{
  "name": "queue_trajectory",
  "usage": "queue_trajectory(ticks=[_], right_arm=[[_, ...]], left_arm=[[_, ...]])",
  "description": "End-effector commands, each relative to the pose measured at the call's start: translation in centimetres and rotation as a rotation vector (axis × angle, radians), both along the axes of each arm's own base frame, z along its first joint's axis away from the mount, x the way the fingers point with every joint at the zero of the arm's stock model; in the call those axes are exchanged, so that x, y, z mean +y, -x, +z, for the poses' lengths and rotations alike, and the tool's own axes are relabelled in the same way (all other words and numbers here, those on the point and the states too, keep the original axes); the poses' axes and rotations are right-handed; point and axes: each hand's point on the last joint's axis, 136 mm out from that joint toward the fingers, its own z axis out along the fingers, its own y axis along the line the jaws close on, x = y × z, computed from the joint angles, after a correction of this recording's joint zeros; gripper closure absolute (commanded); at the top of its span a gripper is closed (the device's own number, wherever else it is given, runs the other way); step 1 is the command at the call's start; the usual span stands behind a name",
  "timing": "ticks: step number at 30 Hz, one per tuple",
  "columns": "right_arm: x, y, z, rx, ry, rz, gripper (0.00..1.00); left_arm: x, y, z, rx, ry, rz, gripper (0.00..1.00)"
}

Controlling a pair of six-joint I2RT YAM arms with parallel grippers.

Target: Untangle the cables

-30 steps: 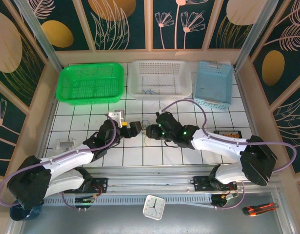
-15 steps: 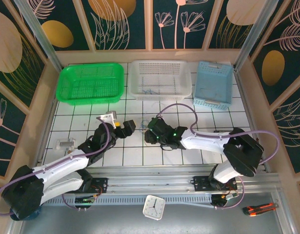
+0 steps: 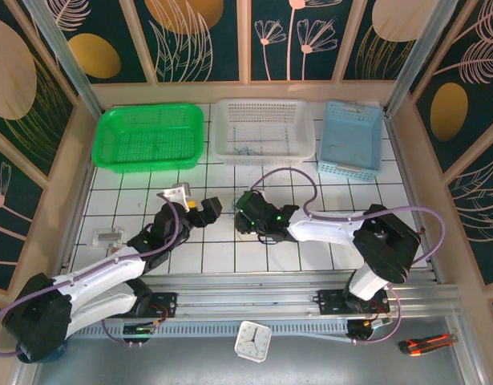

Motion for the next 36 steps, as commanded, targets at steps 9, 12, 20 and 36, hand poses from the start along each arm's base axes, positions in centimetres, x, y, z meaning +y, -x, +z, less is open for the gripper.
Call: queue_trajectory(ticks=[9, 12, 20, 36], right_arm=[[-0.2, -1.5, 3.7, -0.07, -0.062, -0.027, 1.0], [0.1, -1.7, 6.9, -0.085, -0.178, -0.01, 1.0], [-1.6, -3.0, 13.2, -0.073, -0.538, 0.002, 1.0], [-2.4, -3.8, 17.7, -0.162, -0.756, 0.047, 1.0]], left_arm=[[-0.6, -0.4, 0.5, -0.007, 0.013, -0.021, 0.04], [-1.1, -0.5, 0.7, -0.008, 0.013, -0.041, 0.02], [-3.1, -0.6, 1.7, 0.002, 0.103, -0.121, 0.01], [-5.6, -0.4, 4.4, 0.001, 0.284, -0.219, 0.05]])
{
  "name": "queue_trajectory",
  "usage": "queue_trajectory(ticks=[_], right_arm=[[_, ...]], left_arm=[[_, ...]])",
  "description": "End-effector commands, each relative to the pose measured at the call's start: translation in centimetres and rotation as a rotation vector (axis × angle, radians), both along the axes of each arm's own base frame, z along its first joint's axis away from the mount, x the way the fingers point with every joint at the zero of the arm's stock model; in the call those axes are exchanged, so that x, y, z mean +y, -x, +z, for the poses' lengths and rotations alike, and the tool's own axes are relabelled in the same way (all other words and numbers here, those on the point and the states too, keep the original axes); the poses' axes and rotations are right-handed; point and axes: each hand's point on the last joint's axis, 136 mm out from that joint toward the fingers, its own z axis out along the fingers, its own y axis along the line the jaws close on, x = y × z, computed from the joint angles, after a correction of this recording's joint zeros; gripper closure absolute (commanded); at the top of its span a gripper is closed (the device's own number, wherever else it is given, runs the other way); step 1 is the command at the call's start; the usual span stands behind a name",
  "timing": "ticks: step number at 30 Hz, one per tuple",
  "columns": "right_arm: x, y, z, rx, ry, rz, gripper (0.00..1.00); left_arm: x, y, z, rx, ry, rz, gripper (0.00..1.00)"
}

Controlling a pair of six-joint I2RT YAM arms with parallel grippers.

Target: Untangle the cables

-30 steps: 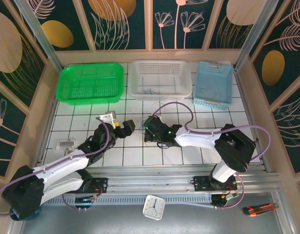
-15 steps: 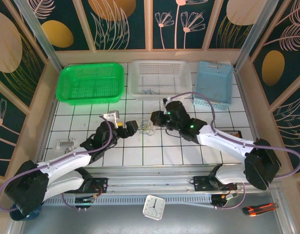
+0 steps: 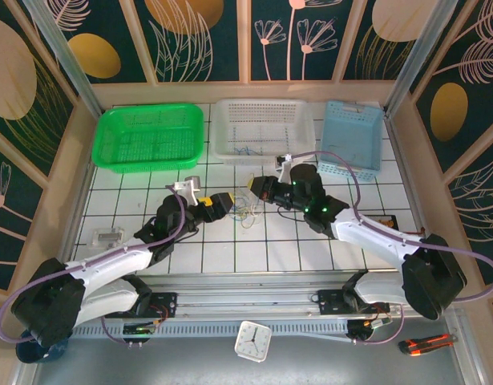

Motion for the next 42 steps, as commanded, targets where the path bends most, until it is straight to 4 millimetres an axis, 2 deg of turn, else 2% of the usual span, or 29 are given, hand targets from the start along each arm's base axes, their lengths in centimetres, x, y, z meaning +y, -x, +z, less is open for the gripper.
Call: queue_trajectory(ticks=[1, 6, 11, 18, 24, 28, 33, 42], right_arm=[[0.1, 0.5, 2.8, -0.086, -0.079, 0.029, 1.0], [-0.4, 0.9, 2.7, -0.175, -0.035, 0.048, 1.0], [-0.7, 1.4, 2.5, -0.257, 0.011, 0.076, 1.0], [-0.3, 2.0, 3.0, -0.333, 0.014, 0.131, 1.0], [-0.2, 1.5, 3.0, -0.339, 0.018, 0.119, 1.0], [0.3, 1.3, 3.1, -0.336, 0.011, 0.128, 1.0], [0.9, 1.2, 3.0, -0.333, 0.003, 0.147, 1.0], [1.6, 2.6, 2.8, -0.341, -0.005, 0.192, 1.0]], left_arm=[[-0.7, -0.5, 2.4, -0.036, 0.075, -0.017, 0.05], [-0.4, -1.2, 3.3, -0.043, 0.119, 0.01, 0.11], [-0.5, -1.8, 5.5, -0.046, 0.245, 0.004, 0.15], [-3.0, -1.8, 9.1, -0.061, 0.348, -0.117, 0.18], [-4.9, -1.3, 10.6, -0.043, 0.423, -0.223, 0.22], [-5.4, -1.1, 10.7, -0.029, 0.453, -0.249, 0.23], [-6.6, -0.5, 9.9, -0.007, 0.453, -0.272, 0.24], [-6.6, -1.9, 9.4, -0.008, 0.453, -0.213, 0.26]])
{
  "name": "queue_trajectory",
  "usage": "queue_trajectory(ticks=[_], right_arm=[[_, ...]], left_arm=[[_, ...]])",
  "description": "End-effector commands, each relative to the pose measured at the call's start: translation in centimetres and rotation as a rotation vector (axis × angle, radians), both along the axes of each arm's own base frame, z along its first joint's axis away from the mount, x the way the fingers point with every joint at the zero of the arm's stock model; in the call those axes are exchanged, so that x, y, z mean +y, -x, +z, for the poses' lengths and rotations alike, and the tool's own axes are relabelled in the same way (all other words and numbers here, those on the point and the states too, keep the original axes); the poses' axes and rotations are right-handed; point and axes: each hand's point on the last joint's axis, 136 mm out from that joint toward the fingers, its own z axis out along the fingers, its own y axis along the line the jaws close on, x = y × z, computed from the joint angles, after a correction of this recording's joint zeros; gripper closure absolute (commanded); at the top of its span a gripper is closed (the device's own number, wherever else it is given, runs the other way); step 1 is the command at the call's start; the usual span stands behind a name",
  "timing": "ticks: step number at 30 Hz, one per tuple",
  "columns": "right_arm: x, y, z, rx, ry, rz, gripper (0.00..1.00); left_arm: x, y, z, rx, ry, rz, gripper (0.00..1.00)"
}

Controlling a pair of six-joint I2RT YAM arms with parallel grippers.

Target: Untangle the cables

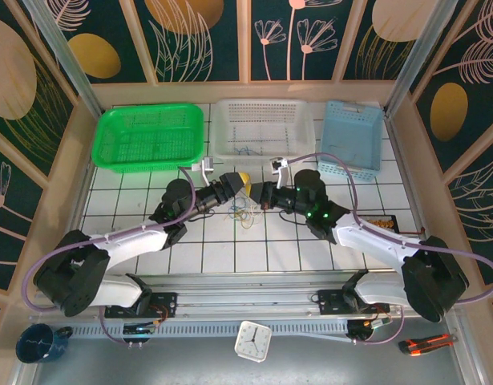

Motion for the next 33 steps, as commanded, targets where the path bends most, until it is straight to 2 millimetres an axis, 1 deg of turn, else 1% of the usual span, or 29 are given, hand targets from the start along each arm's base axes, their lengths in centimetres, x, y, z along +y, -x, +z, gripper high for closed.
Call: queue_trajectory(ticks=[1, 4, 6, 12, 19, 24, 26, 28, 30, 33], right_arm=[[0.9, 0.9, 2.1, -0.074, -0.044, 0.051, 1.0], [1.2, 1.4, 1.9, -0.073, -0.041, 0.065, 1.0], [1.3, 1.7, 1.6, -0.07, -0.038, 0.072, 1.0], [0.9, 2.3, 0.6, -0.051, -0.026, 0.065, 1.0], [0.5, 2.2, -0.6, -0.03, -0.008, 0.049, 1.0], [0.6, 2.2, -1.0, -0.023, -0.001, 0.049, 1.0], [0.4, 1.9, -1.2, -0.019, 0.006, 0.035, 1.0], [0.1, 1.5, -1.1, -0.018, 0.013, 0.012, 1.0], [-0.8, 0.6, -0.9, -0.012, 0.028, -0.031, 1.0], [-2.5, -0.5, 0.2, 0.004, 0.01, -0.089, 1.0]], left_arm=[[-0.2, -0.9, 1.8, -0.035, 0.054, 0.027, 0.27], [-0.2, -1.4, 1.8, -0.031, 0.061, 0.042, 0.28], [-0.3, -1.6, 1.8, -0.033, 0.061, 0.049, 0.31], [0.1, -2.2, 2.0, -0.043, 0.068, 0.086, 0.39], [-0.2, -2.1, 2.8, -0.066, 0.096, 0.07, 0.58], [-0.3, -1.8, 3.2, -0.081, 0.108, 0.055, 0.7], [-0.2, -1.7, 3.4, -0.093, 0.107, 0.057, 0.7], [0.1, -1.7, 3.4, -0.11, 0.089, 0.071, 0.67], [0.7, -1.6, 3.0, -0.132, 0.05, 0.099, 0.62], [2.1, -1.4, 2.0, -0.171, -0.046, 0.159, 0.53]])
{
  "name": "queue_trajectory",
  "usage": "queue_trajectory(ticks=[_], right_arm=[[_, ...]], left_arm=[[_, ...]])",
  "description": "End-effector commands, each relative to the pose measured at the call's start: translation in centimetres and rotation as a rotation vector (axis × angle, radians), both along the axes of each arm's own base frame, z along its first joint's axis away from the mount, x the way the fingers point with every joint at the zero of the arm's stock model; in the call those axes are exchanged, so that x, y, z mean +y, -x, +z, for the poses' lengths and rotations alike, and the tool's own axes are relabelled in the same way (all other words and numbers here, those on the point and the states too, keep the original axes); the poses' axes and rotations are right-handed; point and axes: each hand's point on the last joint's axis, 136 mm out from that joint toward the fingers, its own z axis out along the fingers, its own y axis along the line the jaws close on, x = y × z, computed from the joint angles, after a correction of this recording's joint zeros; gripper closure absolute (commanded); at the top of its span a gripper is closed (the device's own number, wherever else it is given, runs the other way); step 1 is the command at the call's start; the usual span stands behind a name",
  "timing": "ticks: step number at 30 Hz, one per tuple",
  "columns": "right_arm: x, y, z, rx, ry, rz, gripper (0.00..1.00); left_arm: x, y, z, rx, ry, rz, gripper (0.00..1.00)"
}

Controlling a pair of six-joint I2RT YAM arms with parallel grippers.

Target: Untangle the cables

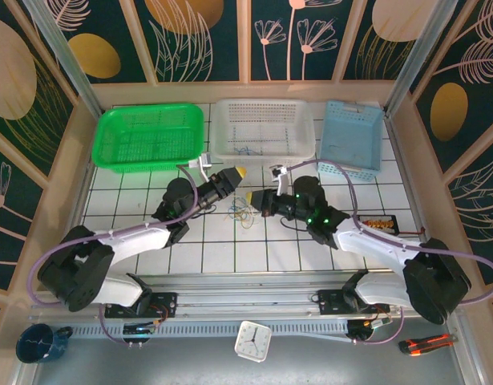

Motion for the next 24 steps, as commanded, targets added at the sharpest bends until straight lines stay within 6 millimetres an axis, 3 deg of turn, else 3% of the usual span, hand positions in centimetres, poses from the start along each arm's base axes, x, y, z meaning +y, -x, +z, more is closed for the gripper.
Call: queue_trajectory(ticks=[1, 6, 10, 17, 24], right_arm=[[-2.1, -1.5, 2.6, -0.021, -0.035, -0.083, 1.0], [-3.3, -2.4, 5.0, 0.039, -0.116, -0.115, 1.0], [-3.4, -2.4, 7.0, 0.098, -0.223, -0.093, 1.0], [-2.9, -2.1, 10.3, 0.186, -0.395, -0.046, 1.0], [-2.8, -2.0, 12.1, 0.249, -0.548, -0.011, 1.0]], left_arm=[[1.8, 0.5, 0.4, -0.108, -0.087, 0.076, 0.49], [3.6, 1.6, -1.2, -0.203, -0.211, 0.116, 0.36], [4.1, 2.4, -2.4, -0.271, -0.282, 0.113, 0.32], [2.5, 2.7, -2.8, -0.327, -0.294, 0.031, 0.29], [0.8, 1.9, -2.2, -0.341, -0.261, -0.016, 0.32]])
